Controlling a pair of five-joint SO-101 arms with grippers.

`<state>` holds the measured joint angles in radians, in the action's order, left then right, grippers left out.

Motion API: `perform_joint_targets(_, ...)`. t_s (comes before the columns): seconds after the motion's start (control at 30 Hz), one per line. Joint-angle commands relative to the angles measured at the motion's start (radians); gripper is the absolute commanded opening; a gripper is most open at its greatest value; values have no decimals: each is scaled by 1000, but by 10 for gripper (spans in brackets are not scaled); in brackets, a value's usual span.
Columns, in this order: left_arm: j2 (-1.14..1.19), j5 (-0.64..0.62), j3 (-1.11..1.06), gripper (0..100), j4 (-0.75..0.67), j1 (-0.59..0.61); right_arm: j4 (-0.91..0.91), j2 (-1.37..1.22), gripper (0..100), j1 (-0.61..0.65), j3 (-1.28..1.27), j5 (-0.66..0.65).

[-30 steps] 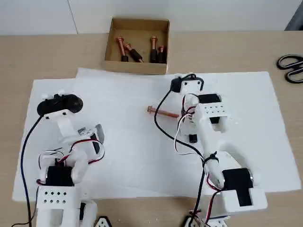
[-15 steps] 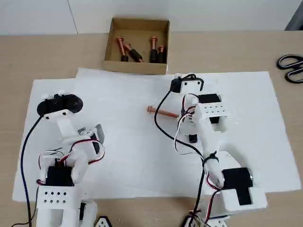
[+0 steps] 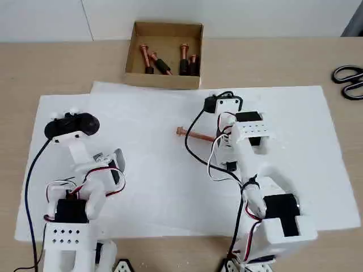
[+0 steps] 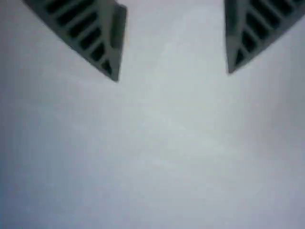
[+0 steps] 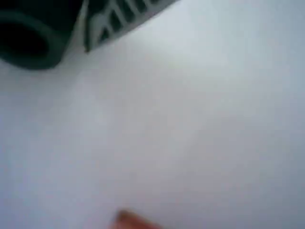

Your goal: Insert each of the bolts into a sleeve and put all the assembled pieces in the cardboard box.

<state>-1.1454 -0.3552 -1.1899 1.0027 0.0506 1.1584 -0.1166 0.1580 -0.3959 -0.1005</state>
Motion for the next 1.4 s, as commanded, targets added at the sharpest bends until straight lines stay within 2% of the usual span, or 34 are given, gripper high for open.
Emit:
perform_joint_targets(0.0,-15,3,4,141,-21,-9,7,-7,20,7,34,-3)
perform_joint_targets(0.13,-15,2,10,141,-18,-9,71,-7,2,4,114,-6)
perform_joint_targets(0.3,-15,2,15,141,-17,-9,257,-7,4,2,324,-6)
perform_joint_targets(0.53,-6,-2,131,141,55,-20,481,-7,4,-10,598,-34)
perform_joint_targets(0.6,-6,-31,159,141,61,-68,521,-7,4,-31,652,-43)
perform_joint_targets(0.77,20,-101,251,141,64,-284,545,-7,4,-128,703,-43)
perform_joint_targets(0.83,89,-120,309,141,49,-325,547,-5,4,-166,704,-43)
perform_joint_targets(1.17,752,-144,674,141,34,-330,547,-5,4,-291,704,-41)
perform_joint_targets(1.37,1073,-411,920,144,29,-341,547,-5,4,-297,703,-34)
